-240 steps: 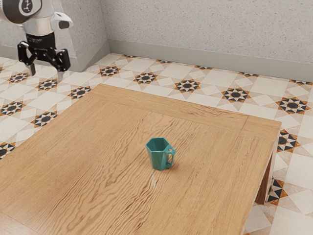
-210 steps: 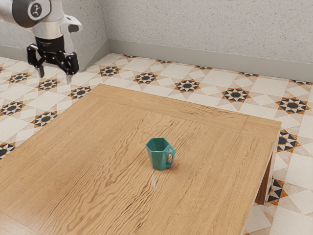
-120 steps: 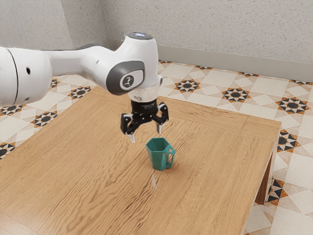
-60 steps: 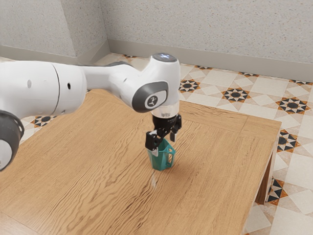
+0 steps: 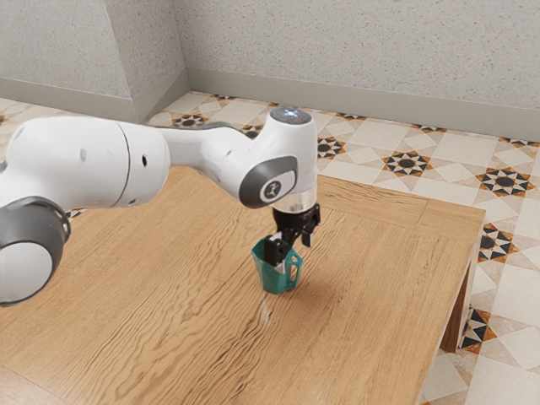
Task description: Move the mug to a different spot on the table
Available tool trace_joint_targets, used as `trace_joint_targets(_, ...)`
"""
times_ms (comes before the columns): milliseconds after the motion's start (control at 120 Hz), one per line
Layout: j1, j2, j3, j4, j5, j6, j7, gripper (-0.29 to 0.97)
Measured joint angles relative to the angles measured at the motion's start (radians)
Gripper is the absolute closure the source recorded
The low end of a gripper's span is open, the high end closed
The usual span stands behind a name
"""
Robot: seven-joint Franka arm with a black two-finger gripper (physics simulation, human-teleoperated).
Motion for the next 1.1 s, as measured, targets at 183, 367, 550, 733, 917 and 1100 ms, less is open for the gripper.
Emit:
trace_joint_targets(183,0.007,0.033,0.000,0.004,0.001,0.028,0.004,0.00)
trace_joint_targets(367,0.018,0.060,0.000,0.017,0.001,0.060,0.014,0.00)
trace_joint_targets(550,0.023,0.075,0.000,0.027,0.002,0.077,0.025,0.00)
trace_joint_targets(733,0.024,0.092,0.000,0.028,0.001,0.091,0.035,0.00)
trace_joint_targets(917,0.026,0.103,0.000,0.028,0.000,0.105,0.043,0.00)
trace_joint_targets(1100,0.033,0.105,0.000,0.029,0.000,0.112,0.049,0.00)
